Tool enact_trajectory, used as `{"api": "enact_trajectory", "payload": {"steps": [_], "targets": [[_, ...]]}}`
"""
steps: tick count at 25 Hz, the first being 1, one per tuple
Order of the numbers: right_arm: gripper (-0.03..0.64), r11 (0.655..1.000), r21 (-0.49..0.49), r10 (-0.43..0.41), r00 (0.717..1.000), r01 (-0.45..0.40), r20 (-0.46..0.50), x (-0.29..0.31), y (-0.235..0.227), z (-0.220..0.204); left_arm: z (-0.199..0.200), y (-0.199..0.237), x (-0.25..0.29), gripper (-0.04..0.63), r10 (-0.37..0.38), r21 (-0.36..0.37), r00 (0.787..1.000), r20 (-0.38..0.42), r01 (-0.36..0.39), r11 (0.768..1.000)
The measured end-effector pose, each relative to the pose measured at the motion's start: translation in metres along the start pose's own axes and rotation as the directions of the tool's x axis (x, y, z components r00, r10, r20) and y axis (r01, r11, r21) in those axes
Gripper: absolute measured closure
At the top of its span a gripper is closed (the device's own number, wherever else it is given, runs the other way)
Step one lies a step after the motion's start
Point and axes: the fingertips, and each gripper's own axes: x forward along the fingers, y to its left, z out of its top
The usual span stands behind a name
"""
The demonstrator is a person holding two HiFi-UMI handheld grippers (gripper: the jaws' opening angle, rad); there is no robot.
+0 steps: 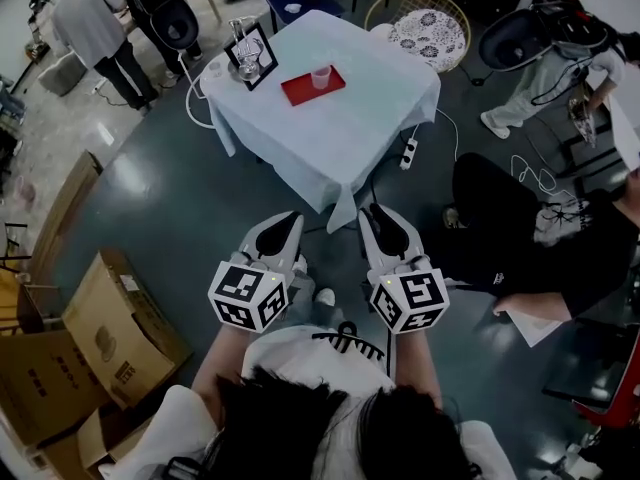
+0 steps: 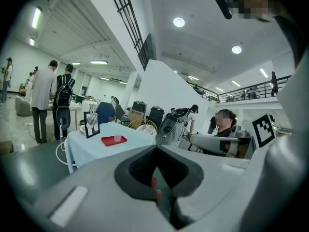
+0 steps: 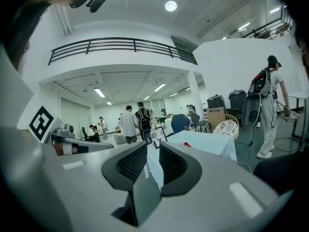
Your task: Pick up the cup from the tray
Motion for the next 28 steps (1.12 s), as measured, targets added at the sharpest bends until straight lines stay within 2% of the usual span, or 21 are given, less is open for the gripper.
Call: {"api": "enact_trajectory", "payload": {"steps": [3,6,13,17,22,28], "targets": [[0.503,1.0,-0.021,0.024,1.0,-0.024,0.011,0.012,0.001,0.006,0.004,0.008,0.007,0.594,0.003,-0.002,1.0,0.012,-0.003,1.0],[0.441,0.998,-0.044,0.037,0.999,-0.036,0.023,0.027,-0.003,0.014,0.011,0.019,0.019,0.594,0.012,-0.014,1.0,0.028,-0.011,1.0],[0.394,0.997,-0.066,0.035,0.999,-0.034,0.009,0.074,-0.02,0.025,0.023,0.053,0.06,0.594,-0.004,-0.033,1.0,0.007,0.004,0.999],[0.365,0.998,-0.055,0.044,0.999,-0.043,0.011,0.101,-0.032,0.035,0.04,0.069,0.086,0.594,0.001,-0.01,1.0,0.016,-0.001,1.0],[0.359,0.997,-0.077,0.025,1.0,-0.026,-0.015,0.134,-0.045,0.036,0.05,0.095,0.115,0.594,-0.004,-0.05,1.0,-0.005,0.003,0.999],[0.348,0.998,-0.059,0.013,1.0,-0.015,-0.028,0.186,-0.06,0.046,0.066,0.135,0.151,0.594,0.015,-0.021,0.999,-0.037,-0.016,1.0]]}}
